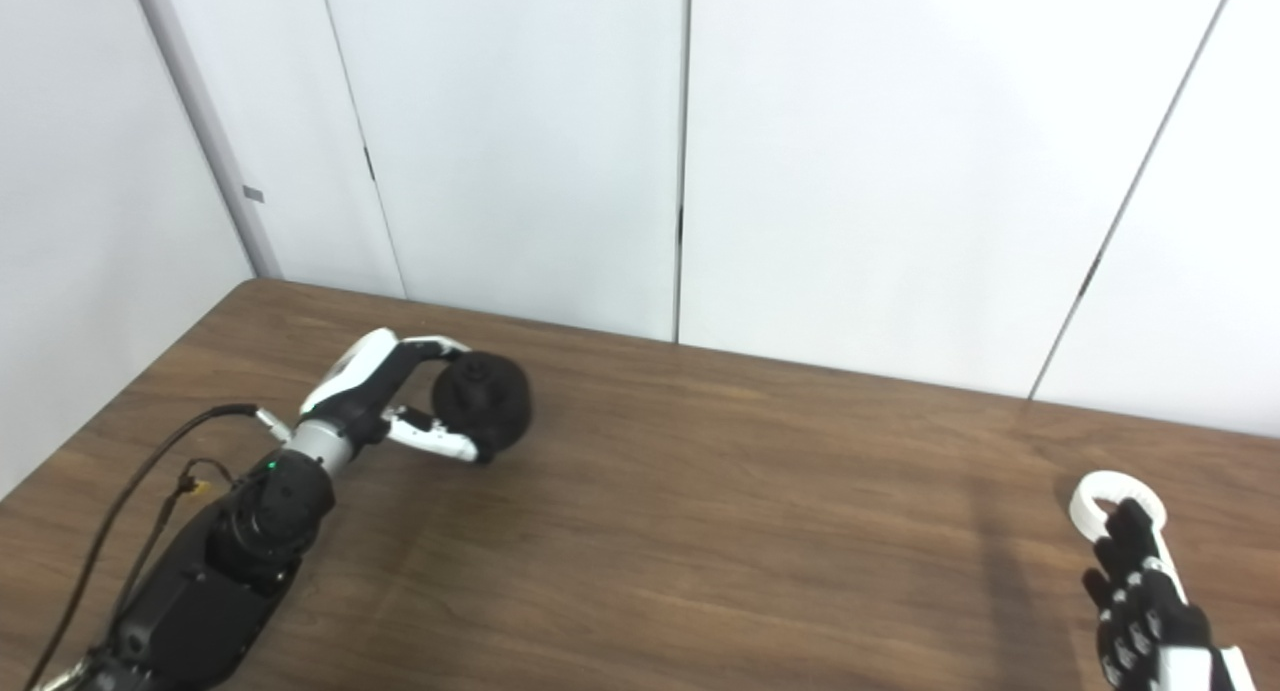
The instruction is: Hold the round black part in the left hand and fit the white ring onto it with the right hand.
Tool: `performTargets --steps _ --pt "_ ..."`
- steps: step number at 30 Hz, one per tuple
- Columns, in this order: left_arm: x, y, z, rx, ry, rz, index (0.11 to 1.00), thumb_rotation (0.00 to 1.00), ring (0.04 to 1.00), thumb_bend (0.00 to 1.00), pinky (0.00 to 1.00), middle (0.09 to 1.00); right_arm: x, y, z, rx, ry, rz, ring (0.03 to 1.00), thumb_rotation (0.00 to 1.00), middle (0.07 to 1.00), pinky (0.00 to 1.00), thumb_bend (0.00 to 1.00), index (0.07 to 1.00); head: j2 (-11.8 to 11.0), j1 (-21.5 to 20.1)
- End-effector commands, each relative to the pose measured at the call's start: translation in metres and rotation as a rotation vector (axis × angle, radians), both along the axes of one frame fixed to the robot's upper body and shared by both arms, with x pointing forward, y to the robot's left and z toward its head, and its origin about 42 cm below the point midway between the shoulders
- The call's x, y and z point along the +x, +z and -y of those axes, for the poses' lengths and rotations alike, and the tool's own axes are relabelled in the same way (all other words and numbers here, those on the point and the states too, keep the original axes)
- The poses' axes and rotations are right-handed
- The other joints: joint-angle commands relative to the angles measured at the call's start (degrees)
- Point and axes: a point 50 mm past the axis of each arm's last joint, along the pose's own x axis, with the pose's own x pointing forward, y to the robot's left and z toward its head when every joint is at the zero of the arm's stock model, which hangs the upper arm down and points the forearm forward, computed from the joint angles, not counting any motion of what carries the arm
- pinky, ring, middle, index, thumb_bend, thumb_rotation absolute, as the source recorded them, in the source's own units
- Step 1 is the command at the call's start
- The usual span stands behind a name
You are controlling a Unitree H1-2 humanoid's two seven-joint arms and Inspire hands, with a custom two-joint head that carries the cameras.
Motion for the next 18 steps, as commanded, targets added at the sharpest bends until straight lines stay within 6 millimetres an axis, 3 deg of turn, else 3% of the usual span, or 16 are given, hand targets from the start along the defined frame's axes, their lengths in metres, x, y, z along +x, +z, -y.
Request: performTargets --steps 1,9,18 --pt "0.0 0.025 0.007 0.022 -0.029 0.075 0.483 0.05 0.941 0.52 0.92 0.824 -0.039 -0.013 -0.014 0.035 -0.041 -0.068 1.0 1.0 0.997 1.0 0.78 0.999 0.2 -0.7" --pt "-0.032 0.026 0.056 0.046 -0.205 0.086 0.482 0.05 0.961 0.52 1.0 0.834 -0.038 -0.009 -0.029 0.029 -0.04 -0.067 1.0 1.0 0.991 1.0 0.6 1.0 1.3 -3.6" --pt "-0.061 0.015 0.094 0.064 -0.336 0.053 0.481 0.06 0.962 0.53 1.0 0.829 -0.035 -0.011 -0.038 0.055 -0.029 -0.057 1.0 1.0 0.975 1.0 0.51 0.994 2.4 -6.9"
